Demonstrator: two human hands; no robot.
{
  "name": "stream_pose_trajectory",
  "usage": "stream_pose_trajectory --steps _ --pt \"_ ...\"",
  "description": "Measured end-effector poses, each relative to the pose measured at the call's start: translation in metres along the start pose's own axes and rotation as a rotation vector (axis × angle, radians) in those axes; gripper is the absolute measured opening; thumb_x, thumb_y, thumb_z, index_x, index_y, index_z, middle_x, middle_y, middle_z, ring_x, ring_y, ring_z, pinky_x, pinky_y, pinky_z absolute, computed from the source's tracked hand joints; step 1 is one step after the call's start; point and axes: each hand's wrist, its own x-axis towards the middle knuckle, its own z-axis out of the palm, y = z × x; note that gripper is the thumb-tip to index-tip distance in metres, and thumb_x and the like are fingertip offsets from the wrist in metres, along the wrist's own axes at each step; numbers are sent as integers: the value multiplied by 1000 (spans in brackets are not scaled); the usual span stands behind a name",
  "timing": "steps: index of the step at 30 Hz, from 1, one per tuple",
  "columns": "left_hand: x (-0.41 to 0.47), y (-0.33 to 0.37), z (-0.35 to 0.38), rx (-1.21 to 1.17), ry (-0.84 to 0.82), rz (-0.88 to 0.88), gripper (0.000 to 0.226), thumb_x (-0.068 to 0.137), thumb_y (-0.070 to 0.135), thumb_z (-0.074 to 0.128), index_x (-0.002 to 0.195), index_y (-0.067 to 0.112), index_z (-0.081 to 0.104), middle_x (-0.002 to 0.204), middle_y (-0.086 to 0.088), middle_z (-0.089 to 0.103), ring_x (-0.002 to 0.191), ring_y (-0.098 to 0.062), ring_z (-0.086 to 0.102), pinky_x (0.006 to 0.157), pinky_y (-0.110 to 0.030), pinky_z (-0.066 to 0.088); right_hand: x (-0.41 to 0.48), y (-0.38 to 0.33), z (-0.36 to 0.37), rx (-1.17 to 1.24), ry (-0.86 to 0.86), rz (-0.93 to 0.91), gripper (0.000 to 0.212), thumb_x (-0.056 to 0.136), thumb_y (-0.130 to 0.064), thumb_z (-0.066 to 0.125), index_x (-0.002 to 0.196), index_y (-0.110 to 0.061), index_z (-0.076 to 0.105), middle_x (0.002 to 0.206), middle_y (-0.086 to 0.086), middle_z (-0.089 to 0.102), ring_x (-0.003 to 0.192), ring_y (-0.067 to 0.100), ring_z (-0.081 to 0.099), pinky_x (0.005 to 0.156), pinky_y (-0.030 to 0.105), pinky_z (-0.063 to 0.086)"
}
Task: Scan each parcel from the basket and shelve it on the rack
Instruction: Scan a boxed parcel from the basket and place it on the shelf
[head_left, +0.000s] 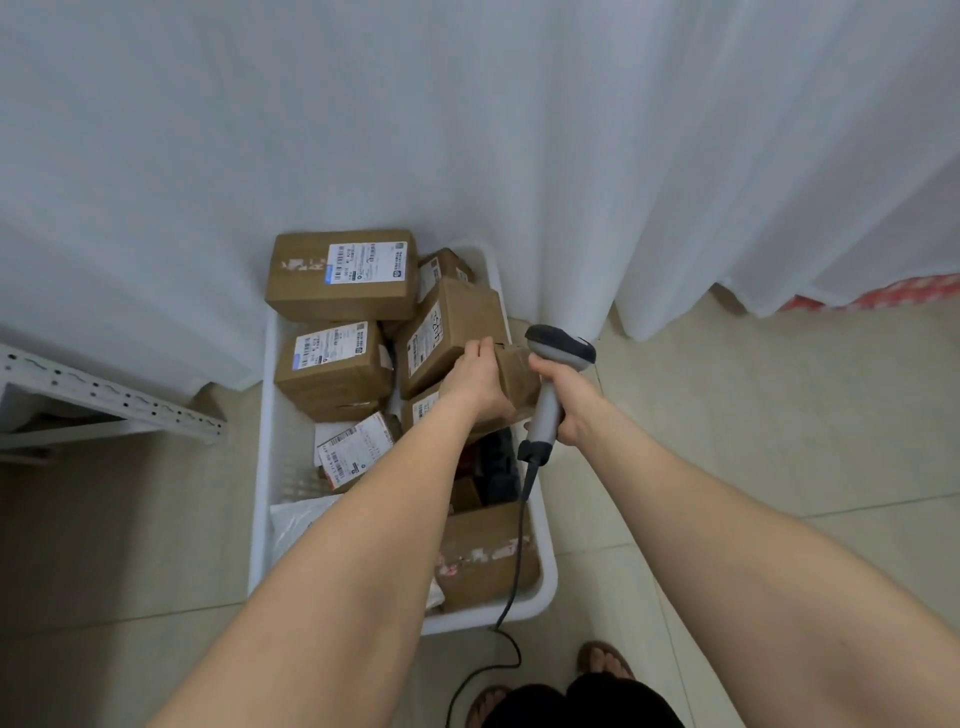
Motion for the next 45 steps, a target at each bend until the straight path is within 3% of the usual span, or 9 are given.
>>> stream_pose_trajectory --steps 7,12,17,21,27,32,37,43,45 --pt "-68 5 -80 -55 -45 -18 114 66 29 79 152 18 5 156 -2 11 137 -30 32 106 -46 40 -87 -21 22 -6 -1 7 38 87 -26 72 119 -12 57 96 9 66 80 24 64 56 34 49" --pt "-135 17 -158 -91 -46 43 116 65 26 81 153 18 6 155 -3 15 133 -26 35 101 -36 43 -172 -47 46 8 -2 -32 43 88 -26 71 126 -15 54 104 10 65 83 25 63 56 34 49" --pt "-202 30 -239 -72 -54 97 115 68 24 81 153 19 4 155 -6 14 138 -26 29 108 -38 38 -259 -74 74 -24 -56 -89 44 87 -30 71 125 -14 57 116 12 66 102 31 64 79 44 55" --pt "-253 39 -295 -99 -80 67 110 74 19 76 151 36 0 150 -14 21 123 -33 44 98 -43 47 -320 -89 94 -17 -75 -138 47 85 -31 73 125 -13 59 117 14 66 107 35 63 95 50 52" --pt "-324 46 -348 -640 -170 -10 98 79 21 76 148 43 10 148 -7 31 128 -34 42 94 -57 48 -394 -104 113 63 -190 -175 28 88 -33 69 109 -15 68 102 15 73 95 36 68 88 52 55" --pt "-383 63 -352 -1168 99 -200 52 88 59 53 127 26 44 122 -13 55 105 -33 57 83 -54 54 -448 -96 115 58 -319 -234 30 87 -37 69 109 -16 67 100 13 74 100 35 68 94 54 52" --pt "-445 84 -347 -1248 370 -331 37 95 49 47 103 15 60 96 -7 64 80 -21 58 59 -32 49 -496 -75 89 55 -390 -307 38 85 -37 72 116 -18 63 108 12 72 101 35 68 95 56 51" --pt "-507 109 -324 -1327 527 -338 29 85 27 70 108 10 64 105 -12 68 95 -30 65 88 -46 54 -549 -57 50 11 -459 -415 42 85 -30 73 122 -15 59 113 16 69 102 37 68 90 57 53" --pt "-521 115 -318 -1383 517 -334 34 83 23 73 110 5 63 102 -14 69 91 -30 67 83 -45 55 -563 -52 40 14 -481 -431 40 86 -26 73 120 -15 57 112 16 67 103 39 67 90 58 53"
